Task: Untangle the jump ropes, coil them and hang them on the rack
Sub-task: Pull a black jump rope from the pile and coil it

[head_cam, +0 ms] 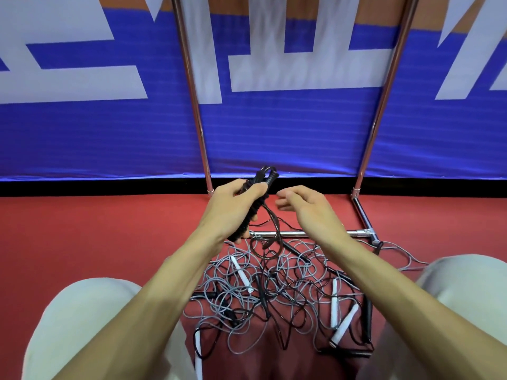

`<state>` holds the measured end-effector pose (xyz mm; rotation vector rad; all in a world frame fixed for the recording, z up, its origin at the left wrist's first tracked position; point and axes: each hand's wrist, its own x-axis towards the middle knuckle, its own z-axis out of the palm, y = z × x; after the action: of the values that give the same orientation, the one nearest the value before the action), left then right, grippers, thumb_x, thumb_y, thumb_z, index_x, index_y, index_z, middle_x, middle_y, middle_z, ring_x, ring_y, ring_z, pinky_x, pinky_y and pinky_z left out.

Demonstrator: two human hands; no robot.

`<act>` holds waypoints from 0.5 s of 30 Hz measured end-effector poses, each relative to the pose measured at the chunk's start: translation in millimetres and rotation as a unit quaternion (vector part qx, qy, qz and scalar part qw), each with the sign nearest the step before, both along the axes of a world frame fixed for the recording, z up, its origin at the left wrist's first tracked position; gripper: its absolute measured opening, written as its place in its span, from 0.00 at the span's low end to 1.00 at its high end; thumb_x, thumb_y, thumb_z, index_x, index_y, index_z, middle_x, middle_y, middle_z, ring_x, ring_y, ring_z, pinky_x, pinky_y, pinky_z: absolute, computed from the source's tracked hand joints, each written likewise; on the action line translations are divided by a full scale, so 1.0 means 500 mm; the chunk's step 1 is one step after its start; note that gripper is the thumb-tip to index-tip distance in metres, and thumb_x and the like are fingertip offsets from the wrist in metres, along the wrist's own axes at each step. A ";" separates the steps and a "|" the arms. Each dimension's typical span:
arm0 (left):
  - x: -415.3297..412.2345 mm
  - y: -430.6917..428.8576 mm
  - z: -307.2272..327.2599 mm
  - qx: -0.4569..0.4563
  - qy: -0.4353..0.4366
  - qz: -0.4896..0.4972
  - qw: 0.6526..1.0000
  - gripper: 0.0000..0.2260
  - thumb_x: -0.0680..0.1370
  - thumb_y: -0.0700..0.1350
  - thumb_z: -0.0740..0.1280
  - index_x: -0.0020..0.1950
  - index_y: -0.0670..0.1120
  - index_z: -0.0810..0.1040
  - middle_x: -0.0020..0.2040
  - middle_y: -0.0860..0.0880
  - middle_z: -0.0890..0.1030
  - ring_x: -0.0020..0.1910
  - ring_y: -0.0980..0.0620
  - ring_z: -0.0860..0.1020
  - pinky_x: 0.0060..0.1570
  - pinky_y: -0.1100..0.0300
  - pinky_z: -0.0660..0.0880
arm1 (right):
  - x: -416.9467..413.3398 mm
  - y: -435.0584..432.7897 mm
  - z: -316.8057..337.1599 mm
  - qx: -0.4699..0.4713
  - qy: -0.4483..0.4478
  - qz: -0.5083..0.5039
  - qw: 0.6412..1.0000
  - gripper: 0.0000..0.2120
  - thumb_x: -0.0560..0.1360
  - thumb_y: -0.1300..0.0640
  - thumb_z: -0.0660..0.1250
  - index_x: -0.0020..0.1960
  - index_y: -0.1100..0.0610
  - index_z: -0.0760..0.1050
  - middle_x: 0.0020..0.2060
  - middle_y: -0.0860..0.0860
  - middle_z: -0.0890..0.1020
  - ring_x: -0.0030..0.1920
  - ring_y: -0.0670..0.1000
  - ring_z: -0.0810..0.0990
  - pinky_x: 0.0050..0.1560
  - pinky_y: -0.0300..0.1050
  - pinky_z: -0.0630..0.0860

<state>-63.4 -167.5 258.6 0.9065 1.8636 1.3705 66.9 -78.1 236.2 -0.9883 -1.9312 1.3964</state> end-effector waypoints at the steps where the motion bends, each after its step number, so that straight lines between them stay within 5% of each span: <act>1: 0.001 0.001 0.001 0.000 0.004 -0.004 1.000 0.11 0.77 0.54 0.68 0.41 0.47 0.77 0.30 0.46 0.78 0.22 0.47 0.72 0.22 0.61 0.66 | -0.005 -0.003 -0.002 -0.025 -0.001 0.020 0.999 0.09 0.79 0.52 0.59 0.52 0.52 0.78 0.45 0.47 0.84 0.48 0.45 0.82 0.52 0.42 0.72; 5: -0.005 0.000 0.004 0.008 0.015 0.000 1.000 0.13 0.77 0.54 0.67 0.44 0.45 0.77 0.29 0.47 0.78 0.22 0.47 0.72 0.22 0.59 0.67 | -0.010 -0.014 -0.018 -0.045 -0.032 0.095 0.994 0.07 0.77 0.52 0.66 0.44 0.54 0.76 0.34 0.52 0.84 0.40 0.52 0.82 0.50 0.49 0.74; 8: 0.005 -0.002 -0.006 0.025 0.049 0.021 0.998 0.13 0.77 0.54 0.67 0.42 0.44 0.76 0.29 0.47 0.77 0.21 0.47 0.72 0.21 0.61 0.66 | -0.012 -0.013 -0.024 -0.051 -0.050 0.104 0.992 0.12 0.75 0.56 0.70 0.35 0.58 0.74 0.28 0.59 0.80 0.30 0.56 0.79 0.35 0.43 0.73; 12: -0.001 -0.002 -0.008 0.049 0.100 0.068 0.991 0.14 0.77 0.55 0.66 0.44 0.44 0.78 0.29 0.49 0.77 0.22 0.50 0.72 0.22 0.61 0.67 | -0.001 -0.012 -0.020 -0.066 -0.111 0.145 0.981 0.10 0.74 0.56 0.71 0.37 0.61 0.80 0.19 0.50 0.73 0.19 0.47 0.67 0.23 0.35 0.64; 15: -0.030 -0.002 -0.012 0.037 0.091 0.082 0.992 0.13 0.76 0.56 0.68 0.43 0.47 0.77 0.30 0.49 0.78 0.22 0.50 0.72 0.24 0.60 0.68 | 0.002 -0.019 -0.026 -0.011 -0.147 0.166 0.975 0.10 0.75 0.53 0.69 0.40 0.58 0.82 0.20 0.47 0.72 0.21 0.45 0.67 0.25 0.37 0.64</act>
<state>-78.7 -168.7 252.8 0.9617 2.0759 1.5080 67.7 -87.5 223.2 -0.9575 -2.3922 1.5219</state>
